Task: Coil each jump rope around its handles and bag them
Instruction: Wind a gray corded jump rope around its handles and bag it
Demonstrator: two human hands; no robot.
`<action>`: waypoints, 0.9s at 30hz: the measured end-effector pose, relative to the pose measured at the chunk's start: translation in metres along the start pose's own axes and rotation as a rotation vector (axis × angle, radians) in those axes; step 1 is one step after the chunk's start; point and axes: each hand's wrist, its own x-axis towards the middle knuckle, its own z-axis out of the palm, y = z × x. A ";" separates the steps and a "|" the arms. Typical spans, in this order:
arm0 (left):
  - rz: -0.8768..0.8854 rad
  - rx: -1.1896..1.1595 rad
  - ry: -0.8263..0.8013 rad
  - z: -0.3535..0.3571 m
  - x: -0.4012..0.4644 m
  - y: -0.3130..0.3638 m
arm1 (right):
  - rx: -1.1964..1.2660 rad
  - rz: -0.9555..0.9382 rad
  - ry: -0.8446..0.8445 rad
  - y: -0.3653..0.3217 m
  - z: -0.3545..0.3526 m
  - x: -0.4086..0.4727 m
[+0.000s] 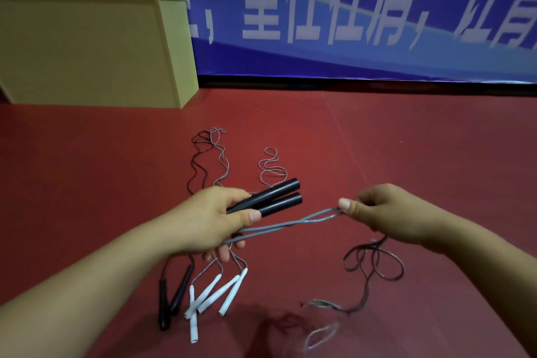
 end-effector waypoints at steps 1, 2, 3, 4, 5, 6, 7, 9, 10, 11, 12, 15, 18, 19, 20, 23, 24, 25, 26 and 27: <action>0.002 -0.002 -0.005 -0.001 -0.001 -0.003 | 0.095 -0.002 -0.030 0.001 0.000 -0.002; 0.003 -0.012 -0.007 -0.003 -0.001 -0.005 | 0.171 -0.014 -0.052 0.002 0.001 -0.003; -0.001 -0.032 -0.005 -0.003 -0.002 -0.008 | 0.214 -0.038 -0.059 0.003 0.002 -0.005; -0.011 -0.058 -0.001 -0.003 -0.001 -0.010 | 0.223 -0.069 -0.043 0.003 0.002 -0.005; -0.027 -0.086 0.005 -0.003 -0.001 -0.011 | 0.200 -0.108 -0.005 0.003 0.003 -0.005; -0.049 -0.116 0.005 -0.003 0.000 -0.012 | 0.146 -0.149 0.046 0.003 0.003 -0.005; -0.074 -0.149 -0.006 -0.003 0.000 -0.013 | 0.084 -0.190 0.098 0.001 0.004 -0.004; -0.114 -0.204 -0.077 -0.002 -0.001 -0.012 | 0.006 -0.250 0.194 -0.003 0.004 -0.005; -0.131 -0.226 -0.128 0.000 -0.002 -0.012 | -0.001 -0.269 0.236 -0.005 0.005 -0.005; -0.147 -0.247 -0.183 0.002 -0.002 -0.011 | 0.006 -0.278 0.274 -0.007 0.005 -0.005; -0.161 -0.262 -0.235 0.005 -0.003 -0.011 | 0.015 -0.283 0.306 -0.007 0.006 -0.005; -0.192 -0.268 -0.348 0.014 -0.004 -0.009 | 0.017 -0.262 0.372 -0.007 0.008 -0.001; -0.157 -0.353 -0.442 0.019 -0.002 -0.007 | 0.034 -0.209 0.451 -0.005 0.010 0.003; -0.129 -0.389 -0.475 0.019 -0.002 -0.006 | 0.058 -0.189 0.474 -0.005 0.011 0.004; -0.093 -0.421 -0.507 0.019 -0.001 -0.006 | 0.070 -0.170 0.487 -0.004 0.012 0.005; 0.018 -0.502 -0.552 0.019 0.001 -0.004 | -0.012 -0.169 0.456 -0.003 0.017 0.008; 0.042 -0.521 -0.532 0.019 0.002 -0.003 | -0.045 -0.163 0.420 -0.003 0.018 0.008; 0.060 -0.536 -0.495 0.018 0.003 -0.002 | -0.071 -0.150 0.372 -0.004 0.018 0.008; 0.067 -0.551 -0.444 0.017 0.004 -0.001 | -0.084 -0.131 0.310 -0.005 0.018 0.008; 0.061 -0.562 -0.381 0.017 0.005 -0.001 | -0.087 -0.106 0.234 -0.006 0.017 0.007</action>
